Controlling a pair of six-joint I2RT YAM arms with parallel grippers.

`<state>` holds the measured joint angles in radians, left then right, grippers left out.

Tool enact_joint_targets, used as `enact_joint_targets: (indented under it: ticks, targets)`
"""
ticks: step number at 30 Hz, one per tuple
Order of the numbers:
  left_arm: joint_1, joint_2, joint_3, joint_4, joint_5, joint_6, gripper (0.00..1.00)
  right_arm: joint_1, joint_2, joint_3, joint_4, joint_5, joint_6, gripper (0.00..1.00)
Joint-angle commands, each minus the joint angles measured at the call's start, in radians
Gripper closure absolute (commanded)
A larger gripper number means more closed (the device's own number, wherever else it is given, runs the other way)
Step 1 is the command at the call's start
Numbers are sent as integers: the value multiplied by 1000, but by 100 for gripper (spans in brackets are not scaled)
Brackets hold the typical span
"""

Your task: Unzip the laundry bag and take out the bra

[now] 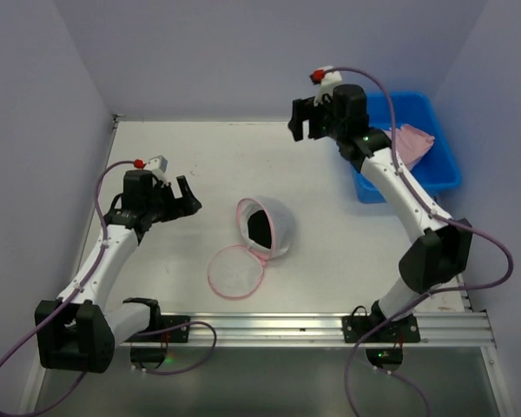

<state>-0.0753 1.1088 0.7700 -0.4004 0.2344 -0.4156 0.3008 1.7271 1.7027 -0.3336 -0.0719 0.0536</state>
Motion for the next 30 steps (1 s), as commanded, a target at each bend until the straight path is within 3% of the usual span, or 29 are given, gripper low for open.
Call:
enact_joint_targets:
  ticks: [1,6,11,16,19,25,30]
  targets:
    - [12,-29,-12,43,46,5,0,177,-134,-168,42,-28,3,17]
    - [14,-27,-18,49,68,3,0,420,-179,-346,88,35,52,18]
    - [14,-30,-20,49,66,3,0,541,-140,-432,91,54,68,28]
    - [14,-29,-24,54,75,0,0,558,-84,-495,113,61,104,46]
    - [14,-24,-26,55,86,0,0,557,-46,-511,110,69,101,50]
    - [16,-30,-31,63,82,-2,0,534,32,-511,77,70,98,52]
    - [16,-7,-35,74,134,-2,0,528,55,-515,59,99,104,42]
